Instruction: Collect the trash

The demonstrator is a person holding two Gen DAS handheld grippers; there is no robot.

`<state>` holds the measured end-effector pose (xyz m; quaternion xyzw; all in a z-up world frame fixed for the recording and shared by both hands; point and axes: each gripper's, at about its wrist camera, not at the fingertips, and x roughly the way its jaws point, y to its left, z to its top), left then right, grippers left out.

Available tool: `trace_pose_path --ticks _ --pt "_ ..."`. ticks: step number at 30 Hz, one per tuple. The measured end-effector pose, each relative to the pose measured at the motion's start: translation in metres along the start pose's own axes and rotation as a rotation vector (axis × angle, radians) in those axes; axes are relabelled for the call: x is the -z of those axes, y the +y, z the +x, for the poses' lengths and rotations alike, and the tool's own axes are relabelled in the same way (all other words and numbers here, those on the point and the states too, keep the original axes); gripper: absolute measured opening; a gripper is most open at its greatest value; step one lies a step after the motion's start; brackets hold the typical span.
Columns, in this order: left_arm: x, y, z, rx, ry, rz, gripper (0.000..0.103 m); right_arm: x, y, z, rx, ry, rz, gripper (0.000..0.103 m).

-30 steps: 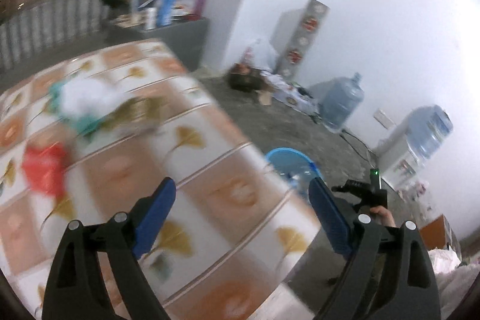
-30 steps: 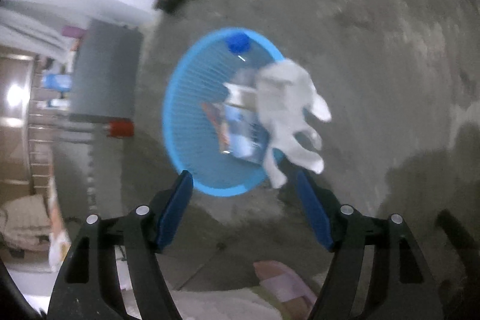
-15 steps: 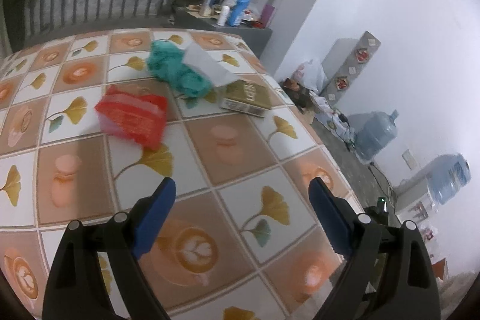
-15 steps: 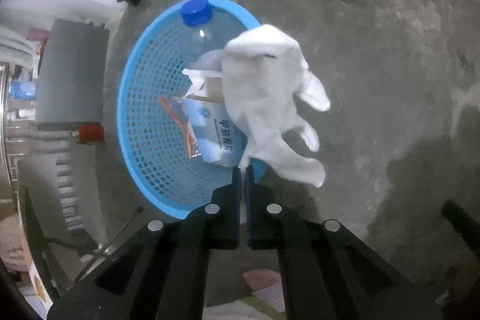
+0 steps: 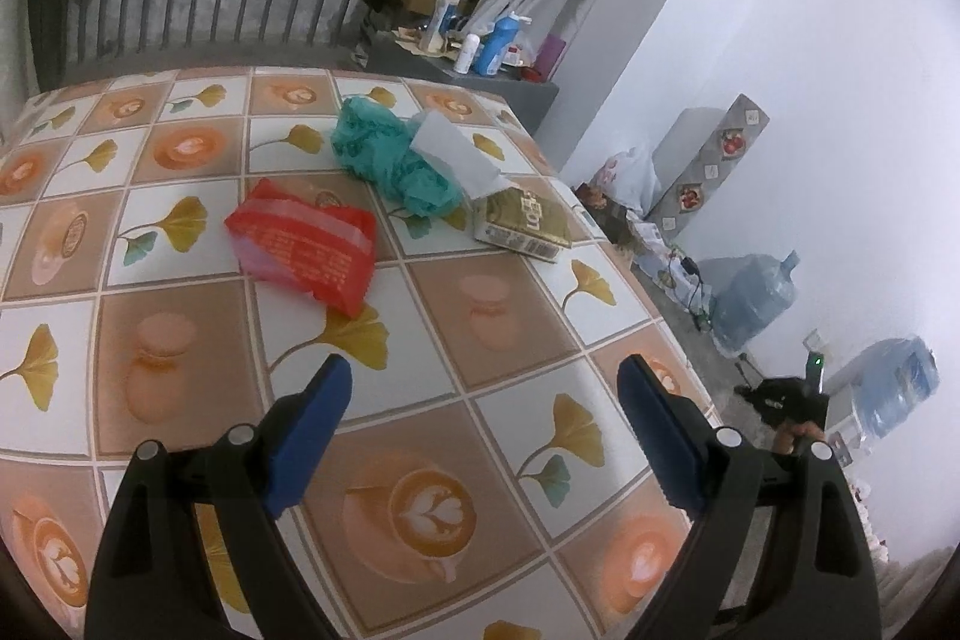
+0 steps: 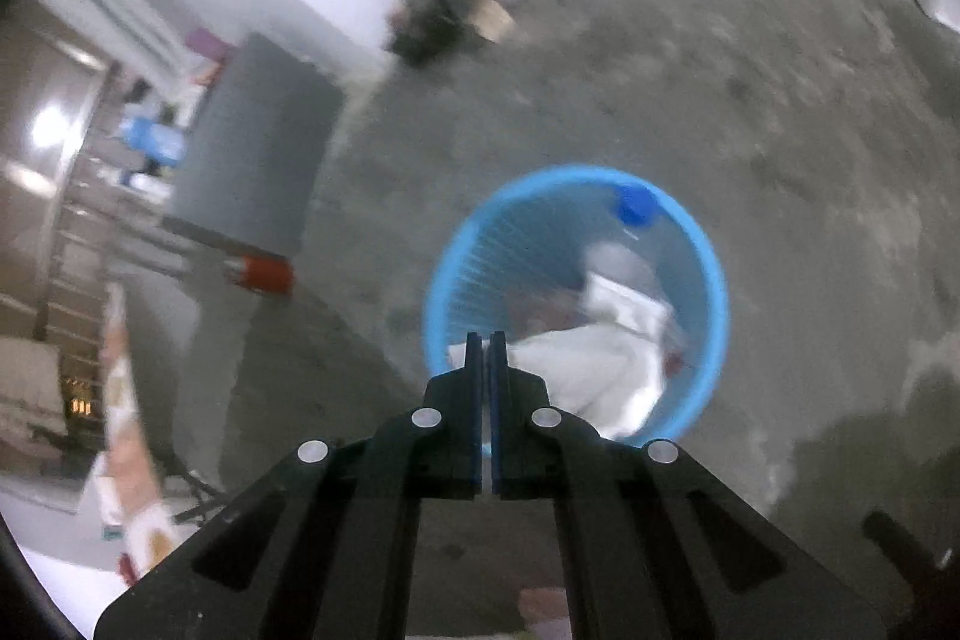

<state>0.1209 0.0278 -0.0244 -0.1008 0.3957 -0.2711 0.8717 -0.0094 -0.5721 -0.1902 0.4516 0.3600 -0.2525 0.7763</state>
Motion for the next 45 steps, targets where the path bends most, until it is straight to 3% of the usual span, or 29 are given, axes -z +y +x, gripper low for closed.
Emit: trace_pose_path --ticks 4,7,13,18,26,29,34,40,45 --pt "0.001 0.002 -0.004 -0.006 -0.01 -0.003 0.088 -0.001 0.015 0.008 -0.021 0.002 -0.033 0.007" --pt "0.002 0.005 -0.007 -0.006 -0.012 -0.009 0.088 0.004 0.009 0.025 0.011 0.057 -0.014 0.043" --pt "0.001 0.009 -0.014 -0.006 -0.025 -0.007 0.088 0.019 0.0 0.02 0.037 0.099 0.015 0.044" --pt "-0.003 0.012 -0.013 -0.009 -0.03 -0.011 0.088 0.019 0.033 -0.019 -0.008 0.053 -0.076 0.046" --pt "-0.021 0.019 -0.014 -0.051 -0.091 0.011 0.088 0.034 0.158 -0.072 -0.146 0.014 -0.392 0.064" --pt "-0.029 0.027 -0.011 -0.097 -0.109 0.033 0.088 0.062 0.22 -0.079 -0.24 0.045 -0.55 0.071" --pt "-0.04 0.053 0.001 -0.152 -0.099 -0.017 0.088 0.107 0.295 -0.071 -0.329 0.119 -0.721 0.071" --pt "-0.051 0.07 0.033 -0.214 -0.055 -0.012 0.085 0.168 0.379 -0.047 -0.36 0.189 -0.907 0.071" --pt "-0.06 0.084 0.057 -0.263 -0.024 -0.026 0.079 0.217 0.425 -0.03 -0.341 0.187 -1.089 0.071"
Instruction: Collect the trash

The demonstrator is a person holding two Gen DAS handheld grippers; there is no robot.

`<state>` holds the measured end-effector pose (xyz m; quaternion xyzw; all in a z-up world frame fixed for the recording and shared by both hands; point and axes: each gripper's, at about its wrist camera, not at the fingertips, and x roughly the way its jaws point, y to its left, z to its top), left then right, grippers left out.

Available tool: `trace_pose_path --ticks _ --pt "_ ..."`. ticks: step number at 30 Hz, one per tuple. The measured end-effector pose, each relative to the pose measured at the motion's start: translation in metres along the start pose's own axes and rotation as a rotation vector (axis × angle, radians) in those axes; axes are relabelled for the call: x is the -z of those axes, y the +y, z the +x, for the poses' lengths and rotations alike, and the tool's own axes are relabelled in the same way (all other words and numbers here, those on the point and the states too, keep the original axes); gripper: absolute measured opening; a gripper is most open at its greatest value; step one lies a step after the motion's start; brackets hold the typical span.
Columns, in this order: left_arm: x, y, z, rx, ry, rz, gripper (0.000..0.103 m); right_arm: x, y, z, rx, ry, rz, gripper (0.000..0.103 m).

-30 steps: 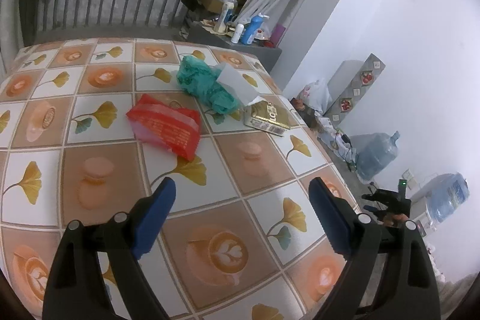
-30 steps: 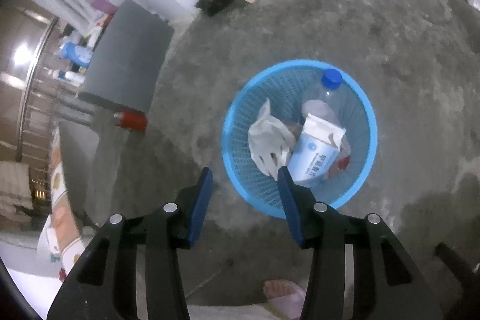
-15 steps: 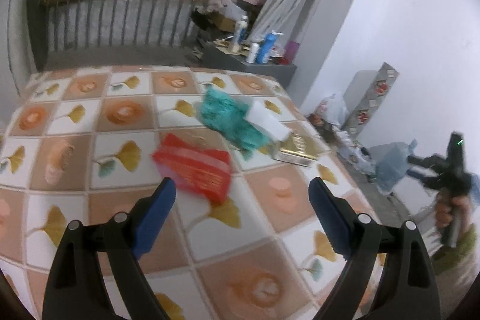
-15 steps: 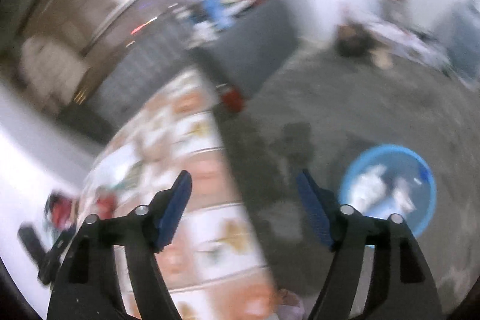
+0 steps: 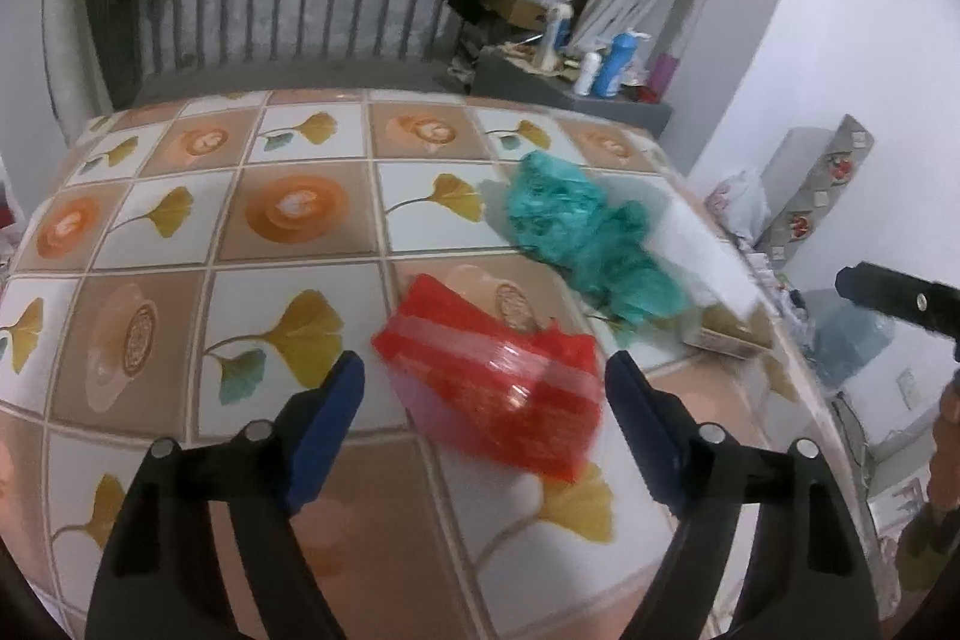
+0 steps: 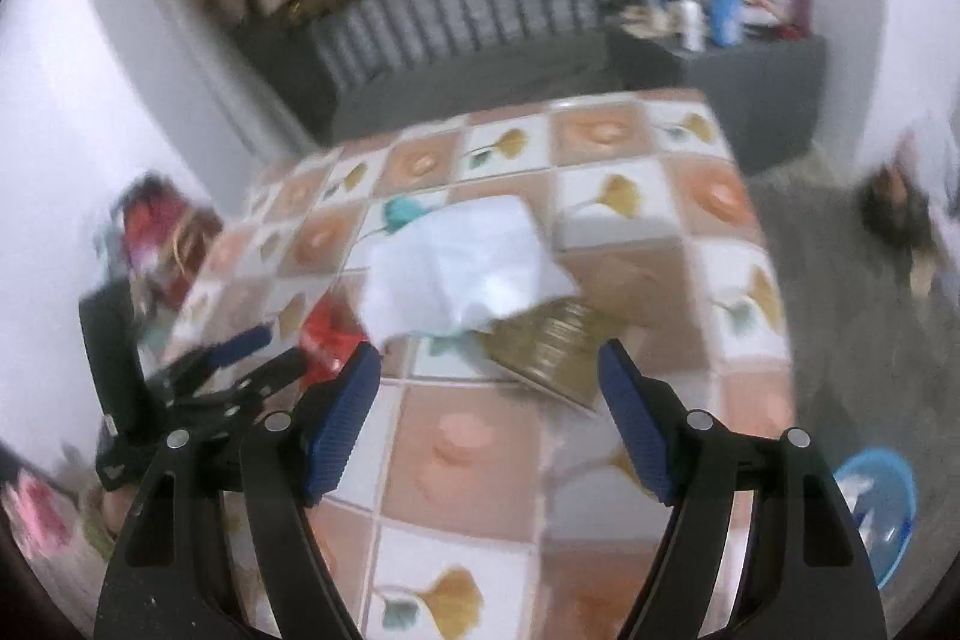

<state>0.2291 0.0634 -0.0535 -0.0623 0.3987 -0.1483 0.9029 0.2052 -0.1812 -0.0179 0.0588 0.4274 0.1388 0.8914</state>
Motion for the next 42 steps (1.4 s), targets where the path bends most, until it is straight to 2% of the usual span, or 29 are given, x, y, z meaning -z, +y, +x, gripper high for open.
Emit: trace_pose_path --ticks 5,9,10,11,12,14,15,18,19,22,30,35,42 --pt "-0.002 0.002 0.024 -0.055 0.043 0.043 0.076 -0.008 0.032 0.039 0.06 0.04 -0.135 0.069" --pt "-0.002 0.003 0.032 -0.057 0.068 0.064 0.068 -0.008 0.035 0.057 0.101 0.066 -0.176 0.059" --pt "-0.002 0.003 0.032 -0.058 0.069 0.069 0.066 -0.008 0.035 0.06 0.101 0.072 -0.18 0.051" --pt "-0.002 0.002 0.033 -0.059 0.07 0.075 0.065 -0.008 0.036 0.064 0.098 0.082 -0.179 0.039" --pt "-0.002 0.001 0.034 -0.06 0.072 0.085 0.062 -0.008 0.035 0.066 0.093 0.088 -0.173 0.033" --pt "-0.002 -0.001 0.033 -0.059 0.072 0.094 0.057 -0.01 0.032 0.069 0.07 0.098 -0.134 0.006" --pt "-0.002 -0.001 0.033 -0.053 0.072 0.096 0.051 -0.01 0.031 0.069 0.061 0.099 -0.12 0.002" --pt "-0.001 -0.001 0.031 -0.046 0.068 0.094 0.043 -0.011 0.028 0.059 0.044 0.068 -0.086 0.0" --pt "-0.001 0.0 0.03 -0.044 0.064 0.09 0.036 -0.011 0.027 0.055 0.042 0.055 -0.079 0.0" --pt "-0.003 0.0 0.029 -0.042 0.055 0.079 0.026 -0.016 0.021 0.038 0.028 0.009 -0.04 0.0" --pt "-0.007 -0.001 0.018 0.005 0.022 0.065 0.01 -0.03 0.008 -0.001 0.006 -0.102 0.031 0.0" --pt "-0.007 0.006 0.001 0.051 -0.014 0.02 0.008 -0.034 0.008 -0.026 -0.008 -0.166 0.036 0.0" --pt "-0.006 0.018 -0.028 0.093 -0.056 -0.025 0.007 -0.035 0.008 -0.051 -0.03 -0.21 0.033 0.0"
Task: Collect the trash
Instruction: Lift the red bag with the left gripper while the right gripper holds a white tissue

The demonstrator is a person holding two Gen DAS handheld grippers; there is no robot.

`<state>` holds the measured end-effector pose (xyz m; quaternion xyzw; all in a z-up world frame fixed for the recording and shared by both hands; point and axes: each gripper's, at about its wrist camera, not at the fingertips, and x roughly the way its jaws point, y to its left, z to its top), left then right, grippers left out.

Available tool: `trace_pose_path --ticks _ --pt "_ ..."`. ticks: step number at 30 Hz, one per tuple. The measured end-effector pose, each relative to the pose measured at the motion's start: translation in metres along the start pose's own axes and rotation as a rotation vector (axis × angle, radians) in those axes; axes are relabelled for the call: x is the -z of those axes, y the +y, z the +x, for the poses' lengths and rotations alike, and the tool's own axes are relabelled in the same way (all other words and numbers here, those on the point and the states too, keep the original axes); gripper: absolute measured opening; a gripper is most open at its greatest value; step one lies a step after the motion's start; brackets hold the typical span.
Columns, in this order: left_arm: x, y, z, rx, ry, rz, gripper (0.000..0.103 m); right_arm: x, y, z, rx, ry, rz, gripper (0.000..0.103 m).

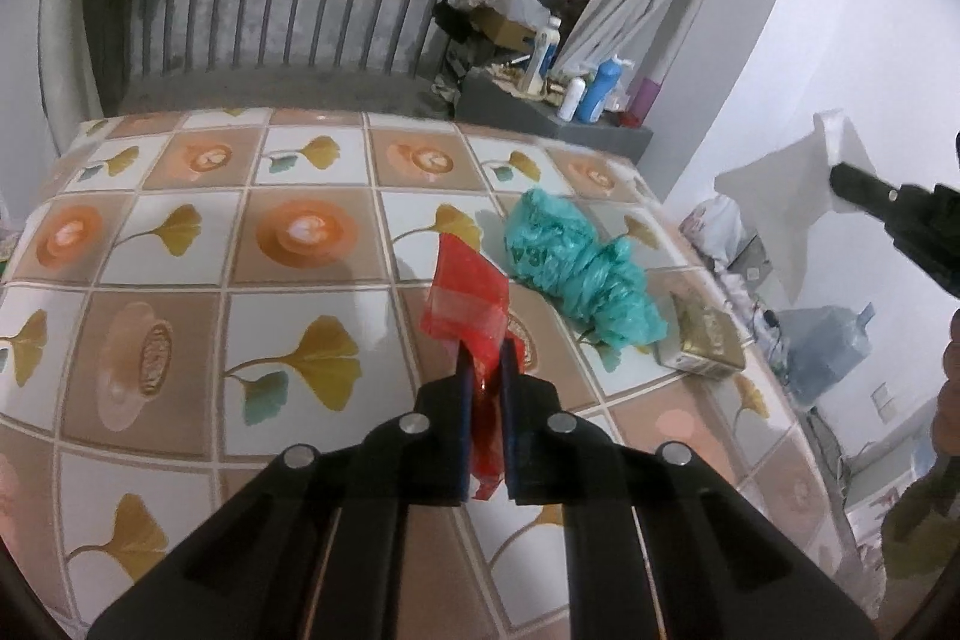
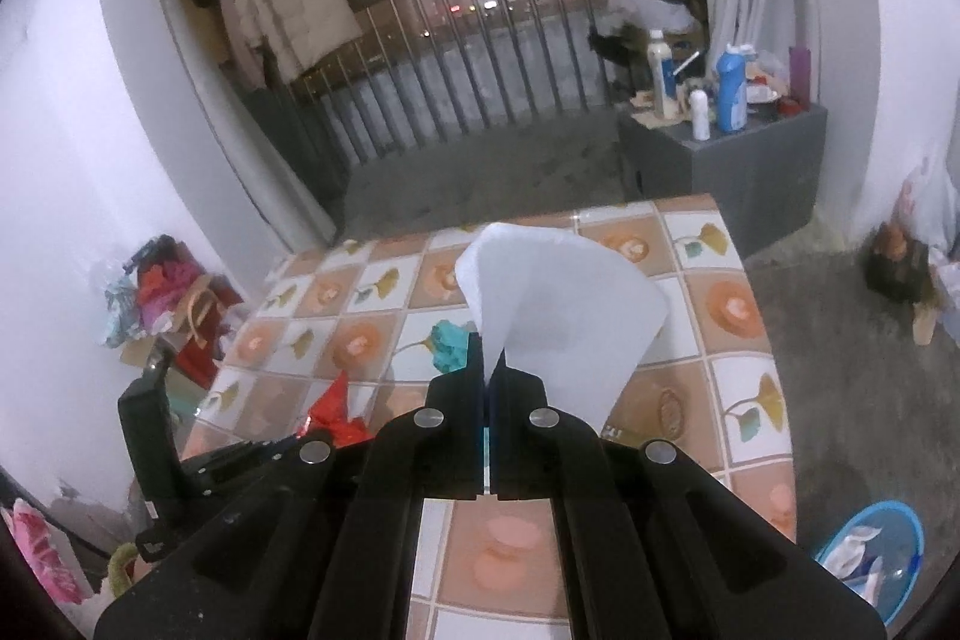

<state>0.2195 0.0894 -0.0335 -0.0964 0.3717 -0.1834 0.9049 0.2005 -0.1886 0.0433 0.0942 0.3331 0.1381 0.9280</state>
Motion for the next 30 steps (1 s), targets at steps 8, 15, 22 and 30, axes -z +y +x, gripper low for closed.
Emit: trace_pose_path --ticks 8,15,22,30 --pt "-0.006 -0.007 -0.038 0.04 -0.063 0.003 0.007 0.004 -0.002 -0.02 -0.046 -0.008 0.021 0.0" --pt "-0.012 -0.033 -0.067 0.08 -0.108 0.041 0.007 0.008 -0.005 -0.046 -0.066 -0.033 0.029 0.0" --pt "-0.016 -0.08 -0.089 0.131 -0.126 0.114 0.007 0.018 -0.023 -0.092 -0.057 -0.086 0.05 0.0" --pt "-0.014 -0.157 -0.091 0.233 -0.096 0.214 0.007 0.043 -0.07 -0.155 0.001 -0.145 0.115 0.0"
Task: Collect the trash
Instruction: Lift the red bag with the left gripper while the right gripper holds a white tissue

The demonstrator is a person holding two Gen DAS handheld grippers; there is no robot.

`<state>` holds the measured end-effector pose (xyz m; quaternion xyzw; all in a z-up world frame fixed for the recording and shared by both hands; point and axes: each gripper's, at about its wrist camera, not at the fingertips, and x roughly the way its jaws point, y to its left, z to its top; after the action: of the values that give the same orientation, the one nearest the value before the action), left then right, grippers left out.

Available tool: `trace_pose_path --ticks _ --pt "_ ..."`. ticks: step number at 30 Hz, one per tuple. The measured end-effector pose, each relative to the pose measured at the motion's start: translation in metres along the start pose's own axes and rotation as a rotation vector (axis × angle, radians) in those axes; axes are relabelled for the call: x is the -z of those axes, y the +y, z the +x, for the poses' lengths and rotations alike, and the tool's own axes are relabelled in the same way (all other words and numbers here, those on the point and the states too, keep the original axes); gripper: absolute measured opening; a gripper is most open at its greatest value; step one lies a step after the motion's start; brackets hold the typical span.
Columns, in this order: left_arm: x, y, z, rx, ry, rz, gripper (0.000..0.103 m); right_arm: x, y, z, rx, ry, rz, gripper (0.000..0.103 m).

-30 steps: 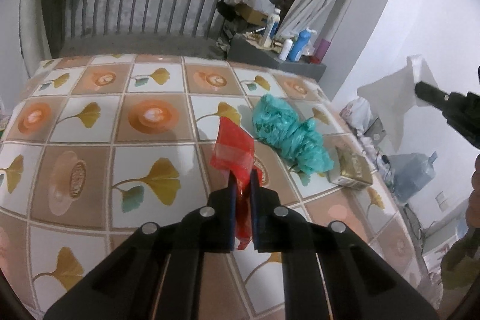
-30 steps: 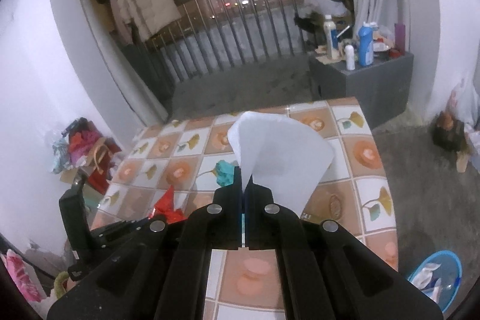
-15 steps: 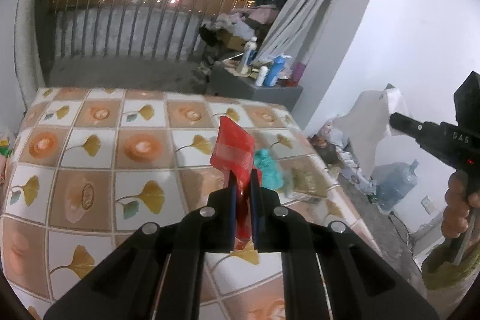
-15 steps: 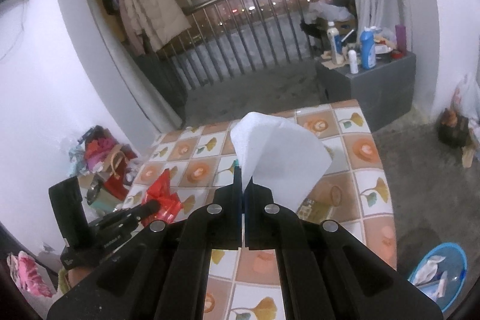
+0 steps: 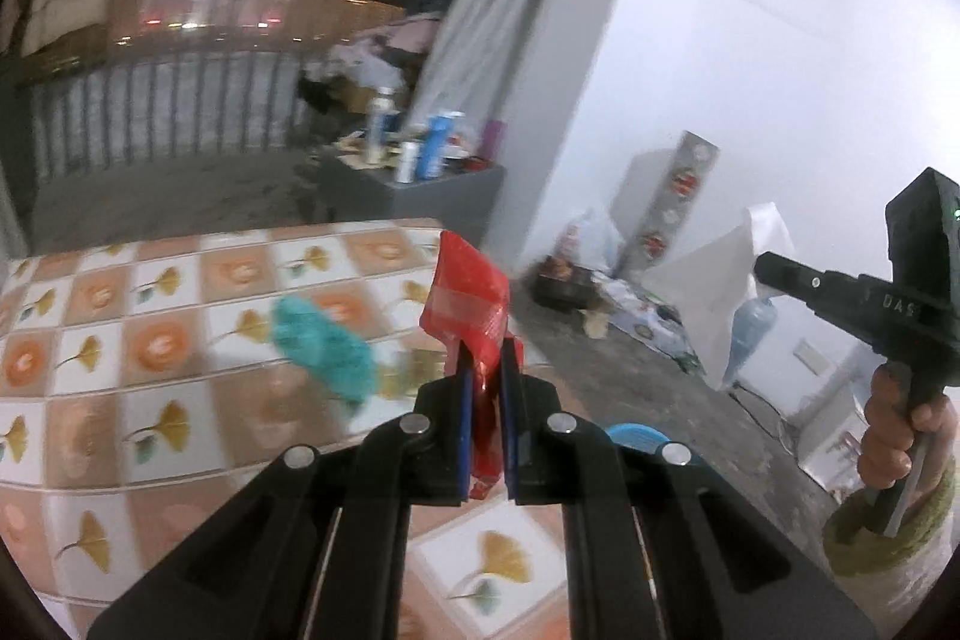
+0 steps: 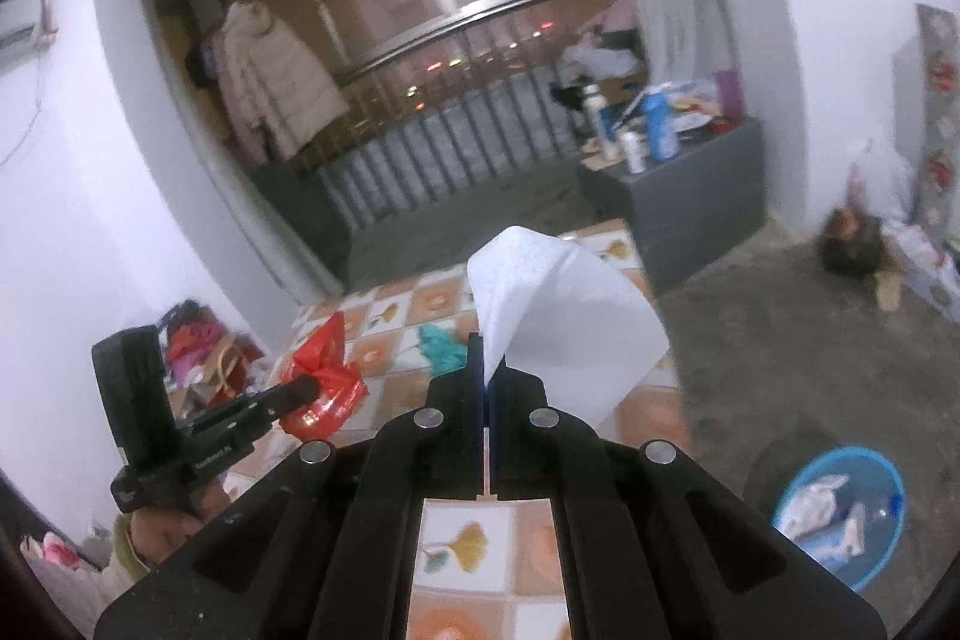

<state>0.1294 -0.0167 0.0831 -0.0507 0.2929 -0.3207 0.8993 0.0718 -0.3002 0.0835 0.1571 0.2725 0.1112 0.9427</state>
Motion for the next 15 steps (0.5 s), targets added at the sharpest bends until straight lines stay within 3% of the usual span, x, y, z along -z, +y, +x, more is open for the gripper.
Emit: trace_pose_path --ticks 7,15 --pt "-0.002 -0.076 0.043 0.132 0.083 0.073 0.007 0.018 -0.053 -0.045 0.094 -0.032 0.081 0.0" --pt "0.01 -0.162 0.123 0.228 0.251 0.179 0.008 0.051 -0.125 -0.065 0.188 -0.028 0.232 0.0"
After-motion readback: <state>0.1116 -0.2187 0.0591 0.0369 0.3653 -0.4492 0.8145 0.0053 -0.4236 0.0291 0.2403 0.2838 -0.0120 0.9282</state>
